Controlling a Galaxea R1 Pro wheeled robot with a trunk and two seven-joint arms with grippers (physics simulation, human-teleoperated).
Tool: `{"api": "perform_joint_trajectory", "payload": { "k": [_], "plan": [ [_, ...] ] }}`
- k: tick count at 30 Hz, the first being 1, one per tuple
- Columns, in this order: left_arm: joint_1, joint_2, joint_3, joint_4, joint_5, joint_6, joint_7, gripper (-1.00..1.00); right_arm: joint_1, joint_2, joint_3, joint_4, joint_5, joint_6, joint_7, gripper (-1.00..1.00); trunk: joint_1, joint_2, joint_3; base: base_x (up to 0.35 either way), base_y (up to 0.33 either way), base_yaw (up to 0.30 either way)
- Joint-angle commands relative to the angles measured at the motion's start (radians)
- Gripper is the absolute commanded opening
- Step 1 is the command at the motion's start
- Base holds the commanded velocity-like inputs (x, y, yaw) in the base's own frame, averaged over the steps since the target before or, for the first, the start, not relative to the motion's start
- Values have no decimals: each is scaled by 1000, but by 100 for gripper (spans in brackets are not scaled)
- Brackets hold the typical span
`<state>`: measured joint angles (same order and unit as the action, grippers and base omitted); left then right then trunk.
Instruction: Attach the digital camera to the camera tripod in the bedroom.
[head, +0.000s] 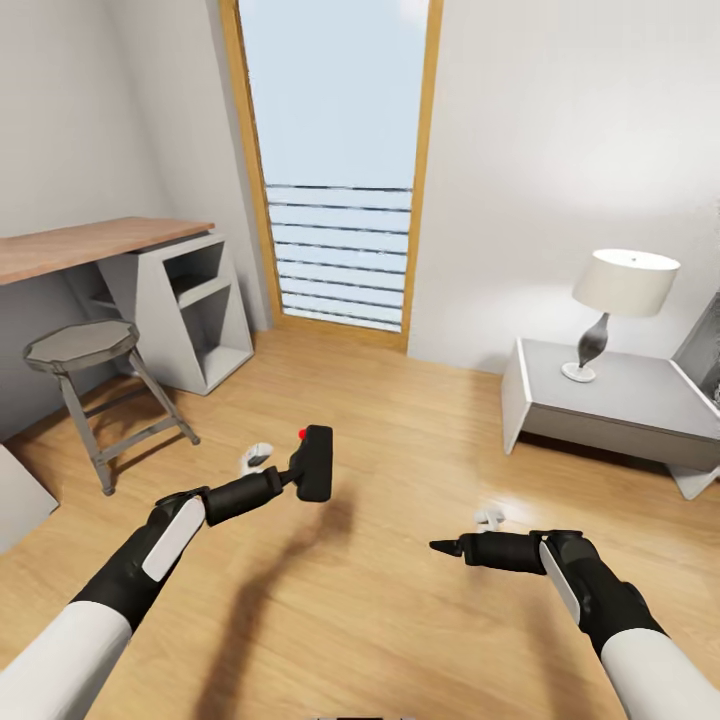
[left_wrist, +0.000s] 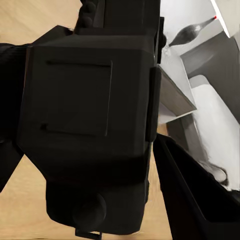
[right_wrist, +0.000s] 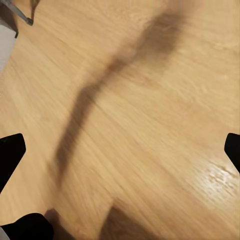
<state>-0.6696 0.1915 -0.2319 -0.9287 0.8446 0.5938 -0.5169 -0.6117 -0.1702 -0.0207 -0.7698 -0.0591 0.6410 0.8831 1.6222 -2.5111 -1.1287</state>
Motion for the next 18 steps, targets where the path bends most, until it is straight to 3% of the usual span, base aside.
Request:
{"api": "perform_joint_trajectory", "payload": {
  "k": [1, 8, 12, 18],
  "plan": [
    [-1, -5, -1, 0, 9, 6, 20, -100, 0, 0, -1, -1, -6, 8, 0, 100, -1, 0, 3, 0, 0, 0],
    [-1, -51, -1, -1, -20, 7, 232, -100, 0, 0, -2, -1, -5, 9, -2, 100, -4, 2, 30, 0, 0, 0],
    [-1, -68, -1, -1, -28, 7, 320, -100, 0, 0, -1, -2, -5, 9, -3, 100, -6, 2, 46, 0, 0, 0],
    [-1, -75, 0, -2, -31, 7, 366, -100, 0, 0, -1, -2, -4, 12, -4, 100, -8, 4, 69, 0, 0, 0]
  ]
}}
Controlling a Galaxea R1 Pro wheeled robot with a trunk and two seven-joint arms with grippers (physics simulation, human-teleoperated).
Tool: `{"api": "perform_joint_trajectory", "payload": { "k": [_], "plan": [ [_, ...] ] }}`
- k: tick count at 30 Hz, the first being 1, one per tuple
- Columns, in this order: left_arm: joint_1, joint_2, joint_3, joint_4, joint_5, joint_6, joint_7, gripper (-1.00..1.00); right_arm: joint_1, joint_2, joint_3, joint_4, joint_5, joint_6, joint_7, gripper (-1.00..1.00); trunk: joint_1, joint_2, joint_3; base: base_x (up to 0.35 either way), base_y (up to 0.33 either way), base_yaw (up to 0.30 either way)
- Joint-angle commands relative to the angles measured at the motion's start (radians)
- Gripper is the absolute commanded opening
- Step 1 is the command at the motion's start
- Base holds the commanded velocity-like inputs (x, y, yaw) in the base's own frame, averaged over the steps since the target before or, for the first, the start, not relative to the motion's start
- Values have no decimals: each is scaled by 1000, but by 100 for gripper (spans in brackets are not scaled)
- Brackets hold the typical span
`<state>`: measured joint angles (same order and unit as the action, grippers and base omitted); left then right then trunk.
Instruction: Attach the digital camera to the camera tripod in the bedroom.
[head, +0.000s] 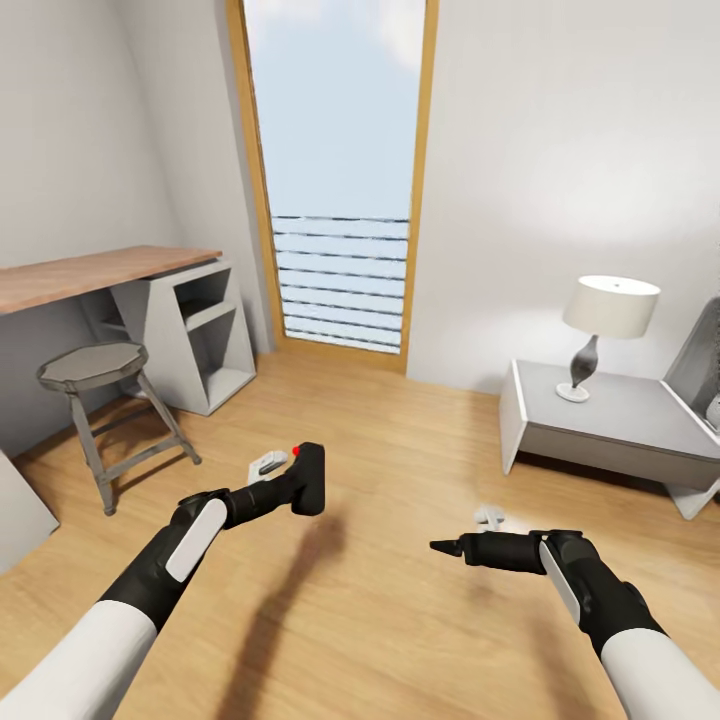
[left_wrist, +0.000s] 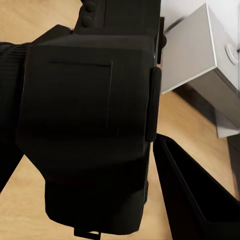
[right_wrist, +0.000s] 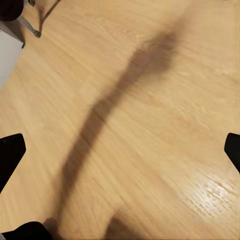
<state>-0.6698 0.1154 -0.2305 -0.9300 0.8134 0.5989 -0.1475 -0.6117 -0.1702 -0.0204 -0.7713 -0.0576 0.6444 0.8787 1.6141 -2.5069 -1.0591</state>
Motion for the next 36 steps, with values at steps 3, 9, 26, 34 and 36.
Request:
{"api": "perform_joint_trajectory", "payload": {
  "k": [3, 9, 26, 34, 36],
  "plan": [
    [-1, 0, -1, -1, 0, 2, 0, -100, 0, 0, -1, 0, -4, 7, 0, 100, -1, 0, 11, 0, 0, 0],
    [-1, 0, 0, 3, 0, 5, 7, -100, 0, 0, -1, 0, -4, 6, -1, 100, -4, 2, 34, 0, 0, 0],
    [-1, 0, 1, 22, -1, 4, 12, -100, 0, 1, -1, 1, -4, 4, -2, 100, -12, 6, 100, 0, 0, 0],
    [-1, 0, 2, 24, 3, 2, 14, -100, 0, 0, -1, 2, -4, 4, -3, 100, -26, 28, 128, 0, 0, 0],
    [-1, 0, 2, 25, 4, 1, 14, -100, 0, 0, -1, 3, -4, 5, -3, 100, -33, 42, 135, 0, 0, 0]
  ]
}}
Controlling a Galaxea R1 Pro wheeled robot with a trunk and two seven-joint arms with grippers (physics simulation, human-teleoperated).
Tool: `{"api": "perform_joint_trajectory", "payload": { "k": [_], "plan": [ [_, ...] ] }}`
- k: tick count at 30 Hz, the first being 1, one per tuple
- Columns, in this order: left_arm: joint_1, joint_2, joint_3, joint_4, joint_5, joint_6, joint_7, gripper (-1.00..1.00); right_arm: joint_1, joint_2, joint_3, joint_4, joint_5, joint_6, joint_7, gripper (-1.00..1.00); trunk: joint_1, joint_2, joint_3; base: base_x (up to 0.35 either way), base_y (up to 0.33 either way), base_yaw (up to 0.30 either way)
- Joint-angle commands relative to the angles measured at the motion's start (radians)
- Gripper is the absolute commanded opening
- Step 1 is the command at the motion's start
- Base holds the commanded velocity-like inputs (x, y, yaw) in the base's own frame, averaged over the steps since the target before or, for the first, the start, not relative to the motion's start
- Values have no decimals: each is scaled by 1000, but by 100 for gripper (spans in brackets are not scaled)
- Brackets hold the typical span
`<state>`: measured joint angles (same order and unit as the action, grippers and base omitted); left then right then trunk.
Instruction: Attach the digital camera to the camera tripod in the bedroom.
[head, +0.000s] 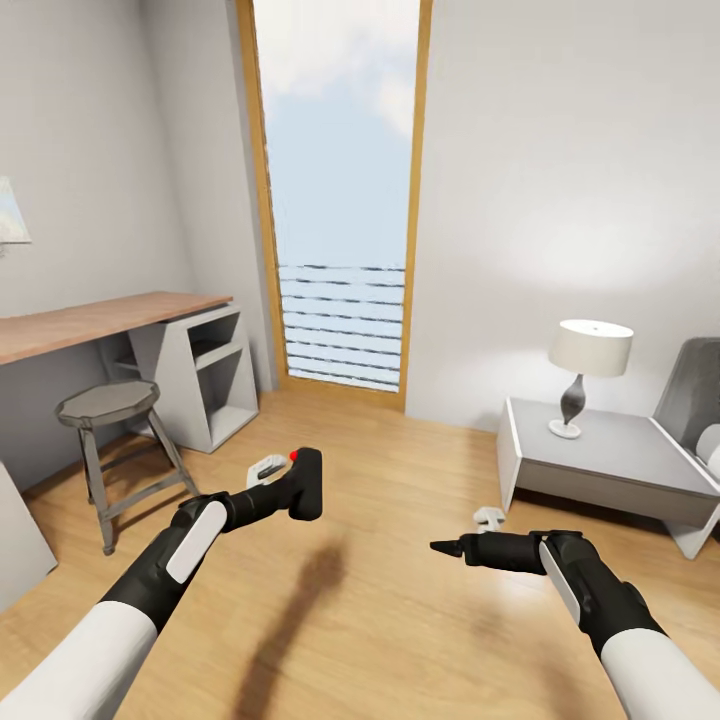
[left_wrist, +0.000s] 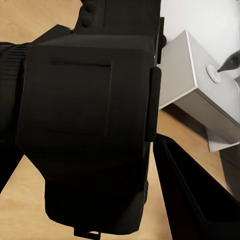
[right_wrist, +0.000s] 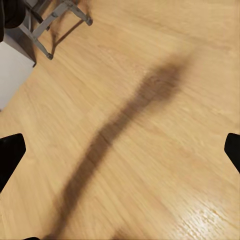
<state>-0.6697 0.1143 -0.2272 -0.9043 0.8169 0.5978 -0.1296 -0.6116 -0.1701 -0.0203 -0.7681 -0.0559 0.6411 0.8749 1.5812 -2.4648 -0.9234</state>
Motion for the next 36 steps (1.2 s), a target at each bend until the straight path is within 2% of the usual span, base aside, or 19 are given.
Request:
{"api": "perform_joint_trajectory", "payload": {
  "k": [1, 17, 23, 26, 36],
  "plan": [
    [-1, 1, -1, 0, 0, 2, -4, -100, 0, 0, -1, 0, -5, 9, 1, 100, -4, 7, 2, 0, 0, 0],
    [-1, 1, -2, 9, -1, 2, 2, -100, 0, 1, -1, 4, -7, 9, 0, 100, -65, 119, 52, 0, 0, 0],
    [-1, -1, -3, 8, -5, 1, 88, -100, 0, 1, -1, 4, -7, 8, 0, 100, -88, 161, 71, 0, 0, 0],
    [-1, -2, -3, 6, -6, 1, 110, -100, 0, 1, -1, 4, -7, 8, 0, 100, -100, 182, 81, 0, 0, 0],
    [-1, -2, -3, 5, -7, 0, 125, -100, 0, 0, -1, 4, -6, 6, 1, 100, -138, 252, 112, 0, 0, 0]
  ]
}}
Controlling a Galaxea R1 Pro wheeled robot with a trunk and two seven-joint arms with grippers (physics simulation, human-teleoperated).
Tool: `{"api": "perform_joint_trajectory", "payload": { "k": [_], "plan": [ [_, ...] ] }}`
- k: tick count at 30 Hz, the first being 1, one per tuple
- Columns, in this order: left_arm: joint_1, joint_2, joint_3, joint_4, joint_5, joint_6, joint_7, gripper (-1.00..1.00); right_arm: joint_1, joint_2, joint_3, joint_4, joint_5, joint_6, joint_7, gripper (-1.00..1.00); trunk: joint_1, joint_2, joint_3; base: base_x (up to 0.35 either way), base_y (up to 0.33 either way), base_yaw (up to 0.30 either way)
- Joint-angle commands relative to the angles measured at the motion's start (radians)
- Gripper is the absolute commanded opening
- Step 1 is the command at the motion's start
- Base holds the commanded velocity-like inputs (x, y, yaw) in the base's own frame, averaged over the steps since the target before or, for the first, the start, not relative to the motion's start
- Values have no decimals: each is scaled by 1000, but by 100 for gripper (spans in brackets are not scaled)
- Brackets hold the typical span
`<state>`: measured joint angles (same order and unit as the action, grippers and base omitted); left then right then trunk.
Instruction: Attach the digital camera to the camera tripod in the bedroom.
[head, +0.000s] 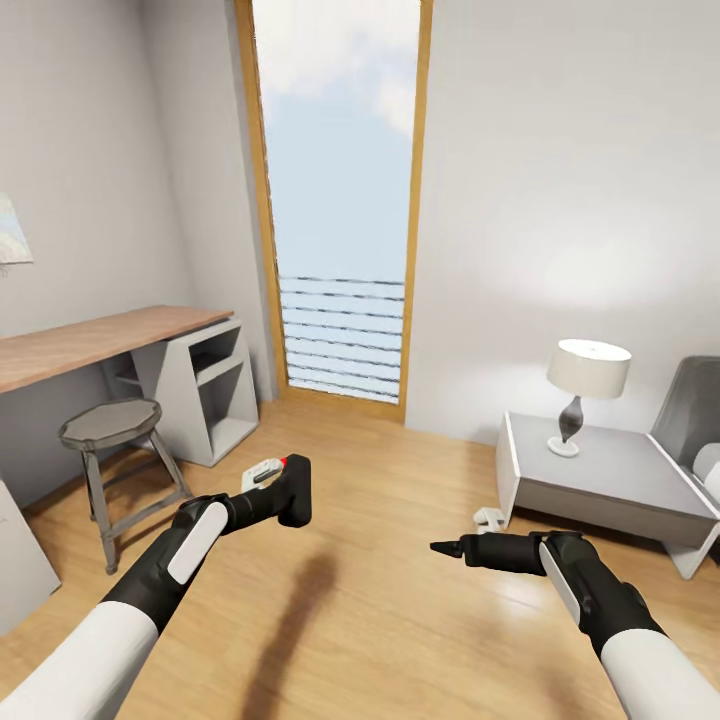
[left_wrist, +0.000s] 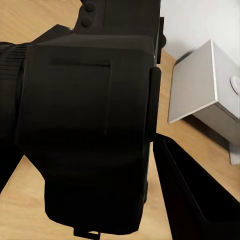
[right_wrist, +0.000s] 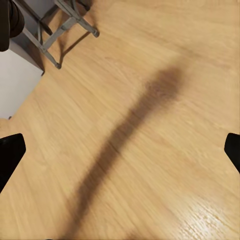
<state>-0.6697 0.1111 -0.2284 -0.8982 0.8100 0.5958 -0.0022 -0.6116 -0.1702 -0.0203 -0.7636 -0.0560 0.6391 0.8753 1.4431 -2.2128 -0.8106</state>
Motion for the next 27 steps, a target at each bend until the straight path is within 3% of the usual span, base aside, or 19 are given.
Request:
{"api": "perform_joint_trajectory", "payload": {
  "k": [1, 27],
  "plan": [
    [-1, 1, -2, -1, 0, 2, -3, -100, 0, 0, -1, 0, -5, 8, 1, 100, -4, 7, 2, 0, 0, 0],
    [-1, 2, 0, -2, 5, 1, -13, -100, 0, 1, -1, 0, -7, 10, 1, 100, -104, 189, 84, 0, 0, 0]
  ]
}}
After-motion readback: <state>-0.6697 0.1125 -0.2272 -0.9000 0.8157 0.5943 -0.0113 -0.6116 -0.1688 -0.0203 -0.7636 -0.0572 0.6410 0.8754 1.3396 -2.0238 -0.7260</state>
